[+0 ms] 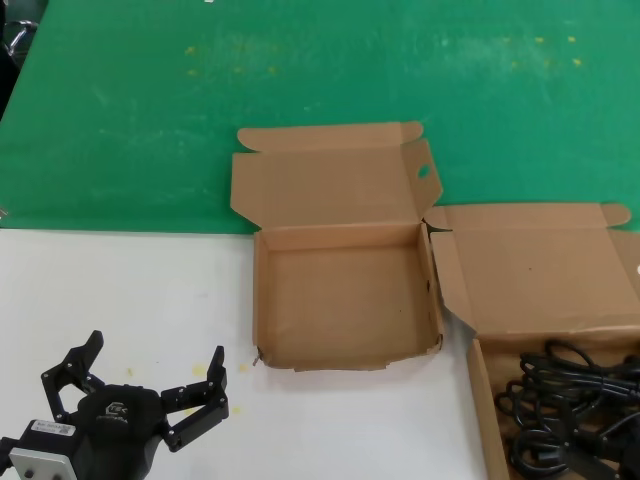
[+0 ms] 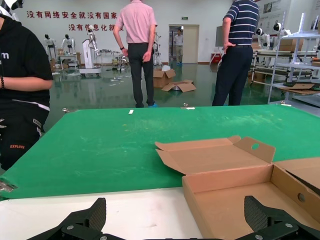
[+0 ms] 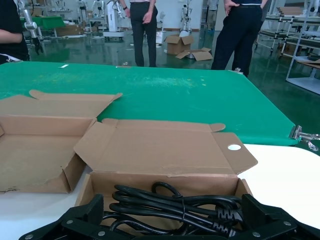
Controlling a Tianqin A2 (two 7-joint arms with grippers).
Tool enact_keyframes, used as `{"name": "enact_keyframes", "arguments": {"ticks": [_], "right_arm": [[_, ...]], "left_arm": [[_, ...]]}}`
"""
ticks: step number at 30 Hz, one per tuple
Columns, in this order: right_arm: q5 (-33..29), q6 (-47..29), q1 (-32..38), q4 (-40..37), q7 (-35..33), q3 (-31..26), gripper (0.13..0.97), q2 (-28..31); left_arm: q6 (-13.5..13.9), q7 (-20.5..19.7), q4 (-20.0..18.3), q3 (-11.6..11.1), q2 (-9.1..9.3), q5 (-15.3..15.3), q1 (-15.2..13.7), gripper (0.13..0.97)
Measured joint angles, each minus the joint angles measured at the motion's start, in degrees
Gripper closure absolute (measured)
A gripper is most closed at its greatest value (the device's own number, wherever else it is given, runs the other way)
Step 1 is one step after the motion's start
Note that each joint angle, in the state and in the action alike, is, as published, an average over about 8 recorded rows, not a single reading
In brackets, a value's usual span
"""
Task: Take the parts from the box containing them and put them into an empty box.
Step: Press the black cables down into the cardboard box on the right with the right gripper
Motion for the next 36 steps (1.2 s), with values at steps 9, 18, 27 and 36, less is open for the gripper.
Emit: {"name": "enact_keyframes", "arguments": {"ticks": [9,18,27,36], "right_arm": [[0.0,0.0,0.0,0.0,0.0,0.0,0.129,0.0],[0.0,0.0,0.0,0.0,0.0,0.0,0.129,0.0],[0.0,0.0,0.0,0.0,0.0,0.0,0.129,0.0],[0.0,0.0,0.0,0.0,0.0,0.0,0.129,0.0]], "left_arm": [[0.0,0.0,0.0,0.0,0.0,0.0,0.0,0.132],[0.0,0.0,0.0,0.0,0.0,0.0,0.0,0.138],[0.0,0.0,0.0,0.0,0.0,0.0,0.0,0.171],[0.0,0.0,0.0,0.0,0.0,0.0,0.0,0.269]]}}
